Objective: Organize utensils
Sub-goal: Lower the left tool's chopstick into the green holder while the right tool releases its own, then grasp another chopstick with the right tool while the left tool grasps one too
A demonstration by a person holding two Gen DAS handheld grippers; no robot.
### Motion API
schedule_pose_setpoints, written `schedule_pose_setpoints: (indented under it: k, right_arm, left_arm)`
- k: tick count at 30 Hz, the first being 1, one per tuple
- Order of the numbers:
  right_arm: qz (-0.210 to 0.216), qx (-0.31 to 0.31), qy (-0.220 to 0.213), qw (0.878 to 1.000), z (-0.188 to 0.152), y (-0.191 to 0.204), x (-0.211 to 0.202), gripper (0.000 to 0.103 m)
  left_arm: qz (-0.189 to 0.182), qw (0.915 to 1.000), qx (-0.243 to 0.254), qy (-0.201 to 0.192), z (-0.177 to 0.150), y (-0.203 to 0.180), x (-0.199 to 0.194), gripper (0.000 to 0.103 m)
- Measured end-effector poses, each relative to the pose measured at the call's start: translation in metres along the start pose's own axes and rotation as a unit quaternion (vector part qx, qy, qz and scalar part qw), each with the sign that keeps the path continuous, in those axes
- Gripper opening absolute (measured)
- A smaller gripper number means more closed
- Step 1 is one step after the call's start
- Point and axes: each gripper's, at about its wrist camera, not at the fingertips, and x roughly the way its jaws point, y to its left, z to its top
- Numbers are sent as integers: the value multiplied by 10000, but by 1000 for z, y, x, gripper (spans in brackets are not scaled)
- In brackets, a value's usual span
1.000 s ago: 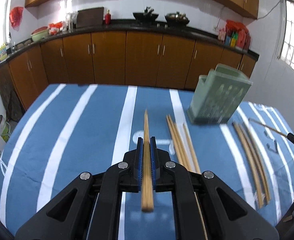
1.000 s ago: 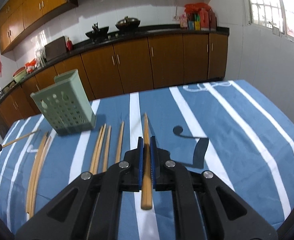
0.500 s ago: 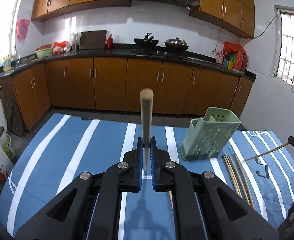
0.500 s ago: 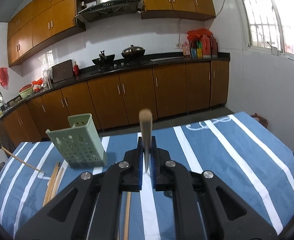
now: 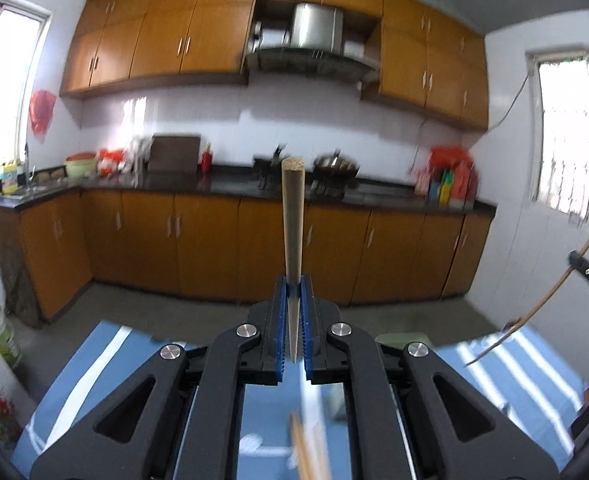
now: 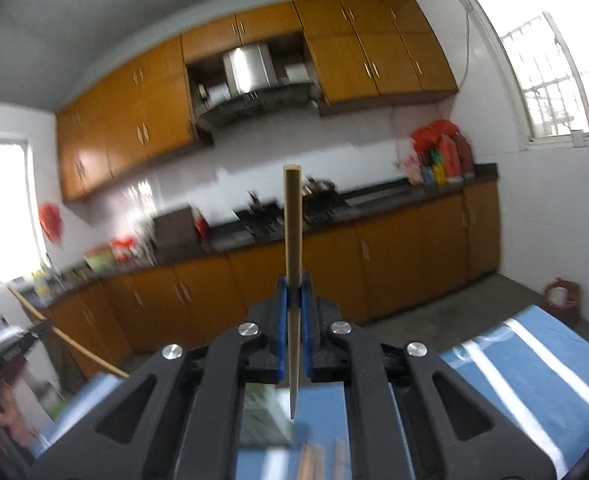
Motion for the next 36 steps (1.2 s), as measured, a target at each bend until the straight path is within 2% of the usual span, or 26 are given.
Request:
schedule_pose_setpoints:
  k: [3, 5, 12, 23, 27, 29, 31, 32, 36]
  right_arm:
    - [201, 6, -213, 9996, 6, 14, 7, 8]
    - [269, -54, -247, 9993, 4, 22, 16, 8]
    - [228, -279, 35, 9993, -23, 39, 59, 8]
    - [147, -434, 660, 9968, -73, 44, 91, 8]
    - [178, -431, 752, 9961, -82, 44, 89, 13]
    - [196, -422, 739, 9962, -82, 43, 86, 21]
    - [197, -431, 689, 9965, -81, 43, 80, 26]
    - [205, -428, 673, 9966, -81, 43, 77, 26]
    - [200, -381, 588, 9973, -77, 38, 59, 33]
  left_arm:
    - [-288, 9993, -106, -233, 11, -20, 2, 7]
    - [-425, 9987, -131, -239, 8, -28, 6, 7]
    - [-769, 9968, -155, 138, -20, -48, 35, 7]
    - [-626, 9943, -71, 860, -63, -50, 78, 7]
    - [-601, 9931, -181, 992, -69, -47, 79, 8]
    - [-621, 9928, -237, 995, -66, -45, 76, 12]
    - [-600, 9933, -283, 942, -64, -42, 71, 35]
    - [-587, 9938, -305, 891, -63, -40, 68, 40]
    - [-578, 9949, -349, 755, -55, -37, 55, 40]
